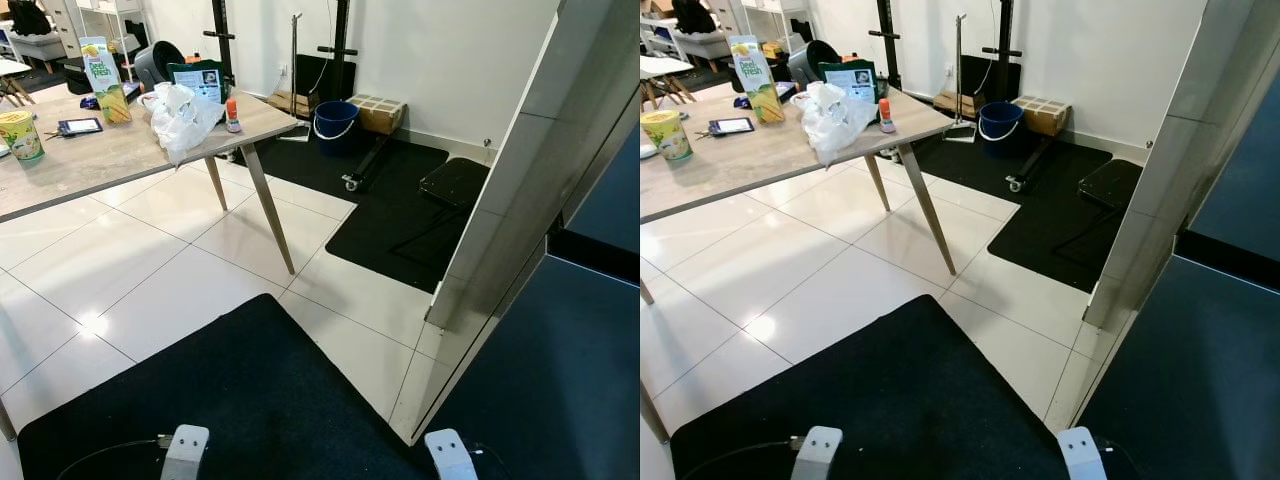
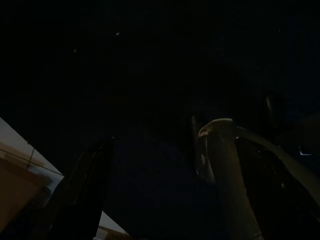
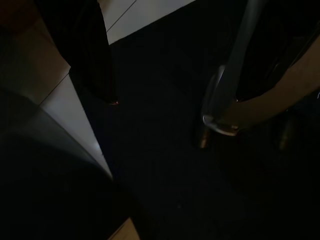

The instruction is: Restocking fridge

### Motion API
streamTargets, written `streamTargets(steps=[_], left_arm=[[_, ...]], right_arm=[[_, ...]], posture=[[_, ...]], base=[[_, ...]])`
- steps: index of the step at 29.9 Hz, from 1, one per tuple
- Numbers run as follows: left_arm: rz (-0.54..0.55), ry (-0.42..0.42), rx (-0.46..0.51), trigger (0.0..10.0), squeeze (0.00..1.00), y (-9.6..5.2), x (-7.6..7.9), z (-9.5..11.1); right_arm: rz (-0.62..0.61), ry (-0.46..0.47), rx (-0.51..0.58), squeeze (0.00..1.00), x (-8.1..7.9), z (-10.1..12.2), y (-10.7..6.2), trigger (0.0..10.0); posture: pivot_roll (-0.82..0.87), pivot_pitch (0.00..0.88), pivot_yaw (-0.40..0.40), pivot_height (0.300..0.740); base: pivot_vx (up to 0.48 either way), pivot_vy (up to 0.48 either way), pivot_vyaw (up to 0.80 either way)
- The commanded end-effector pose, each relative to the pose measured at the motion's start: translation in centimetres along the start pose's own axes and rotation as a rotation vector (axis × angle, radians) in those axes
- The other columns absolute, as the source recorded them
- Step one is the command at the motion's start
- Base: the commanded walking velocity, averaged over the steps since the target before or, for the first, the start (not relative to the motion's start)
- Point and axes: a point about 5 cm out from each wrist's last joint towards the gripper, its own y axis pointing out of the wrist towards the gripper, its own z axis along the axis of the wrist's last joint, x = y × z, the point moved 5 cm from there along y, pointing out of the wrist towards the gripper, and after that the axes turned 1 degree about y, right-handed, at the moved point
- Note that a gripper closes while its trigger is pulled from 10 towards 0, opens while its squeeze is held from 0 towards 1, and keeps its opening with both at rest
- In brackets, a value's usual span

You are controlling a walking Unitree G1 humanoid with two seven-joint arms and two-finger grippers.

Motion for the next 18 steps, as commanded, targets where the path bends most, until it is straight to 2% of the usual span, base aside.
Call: streamTargets(steps=[1,6,8,11,12,13,18], left_arm=[[-0.007,0.024,-0.001,10.0,0.00,0.1,0.2,0.3],[-0.010,0.021,0.011,10.0,0.00,0.2,0.3,0.8],[-0.009,0.009,0.007,10.0,0.00,0.2,0.5,0.6],[-0.006,-0.005,0.001,10.0,0.00,0.2,0.5,0.3],[0.005,-0.040,-0.005,10.0,0.00,0.1,0.4,-0.2],[0.019,-0.076,-0.012,10.0,0.00,0.0,0.2,-0.7],[0.017,-0.064,-0.037,10.0,0.00,-0.3,0.1,-1.8]], right_arm=[[-0.003,-0.010,0.005,0.00,0.3,0.3,0.0,10.0],[0.009,0.015,0.036,0.00,0.2,1.3,0.1,10.0],[0.056,-0.002,0.049,0.00,-0.7,1.4,0.1,10.0],[0.068,-0.023,0.046,0.00,-1.0,1.3,0.1,10.0],[0.068,-0.050,0.032,0.00,-1.1,0.8,0.1,10.0],[0.052,-0.046,0.023,0.00,-0.9,0.5,0.0,10.0],[0.012,0.016,0.003,0.00,-0.3,-0.3,0.0,10.0]], posture=[[0.09,0.000,-0.009,0.740],[0.09,0.000,-0.016,0.740],[0.09,0.000,-0.022,0.740],[0.09,0.000,-0.021,0.740],[0.09,0.000,-0.021,0.740],[0.09,0.000,-0.021,0.740],[0.09,0.000,-0.010,0.740]], base=[[0.000,0.000,0.00],[0.000,0.000,0.00],[0.000,0.000,0.00],[0.000,0.000,0.00],[0.000,0.000,0.00],[0.000,0.000,0.00],[0.000,0.000,0.00]])
